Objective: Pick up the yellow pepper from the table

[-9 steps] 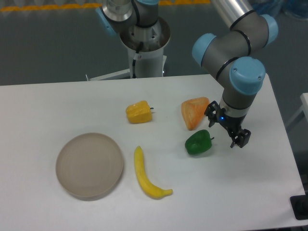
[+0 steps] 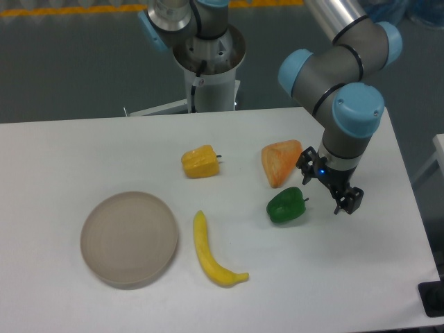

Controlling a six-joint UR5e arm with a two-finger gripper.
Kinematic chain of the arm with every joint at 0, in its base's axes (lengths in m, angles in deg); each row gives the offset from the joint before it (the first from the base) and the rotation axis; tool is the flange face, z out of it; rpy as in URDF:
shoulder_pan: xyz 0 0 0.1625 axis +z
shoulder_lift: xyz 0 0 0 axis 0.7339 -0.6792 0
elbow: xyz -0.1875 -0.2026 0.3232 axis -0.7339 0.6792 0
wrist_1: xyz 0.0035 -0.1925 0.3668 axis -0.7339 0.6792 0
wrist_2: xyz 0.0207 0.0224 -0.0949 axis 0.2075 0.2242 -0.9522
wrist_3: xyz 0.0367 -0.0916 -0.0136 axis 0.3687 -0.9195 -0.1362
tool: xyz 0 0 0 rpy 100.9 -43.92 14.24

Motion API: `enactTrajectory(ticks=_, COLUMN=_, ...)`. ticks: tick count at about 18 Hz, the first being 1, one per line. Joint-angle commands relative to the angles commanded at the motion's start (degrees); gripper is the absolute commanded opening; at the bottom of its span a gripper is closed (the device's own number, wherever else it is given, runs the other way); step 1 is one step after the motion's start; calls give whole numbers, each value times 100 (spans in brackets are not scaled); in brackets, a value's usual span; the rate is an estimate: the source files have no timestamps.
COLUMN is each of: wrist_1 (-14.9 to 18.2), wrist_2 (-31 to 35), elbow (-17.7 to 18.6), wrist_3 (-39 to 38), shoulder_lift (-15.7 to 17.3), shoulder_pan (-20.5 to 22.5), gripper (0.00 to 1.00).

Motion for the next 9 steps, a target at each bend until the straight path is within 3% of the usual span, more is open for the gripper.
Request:
enactTrajectory(ticks=6, wrist_1=61, wrist_2=-61, elbow=298, wrist_3=-70, shoulder_lift=237, shoulder_pan=-114, gripper=100)
enactTrajectory(ticks=9, wrist_1=53, wrist_2=-97, elbow=851, wrist_3=-53, shoulder_lift=667, shoulder_pan=-211, gripper=100)
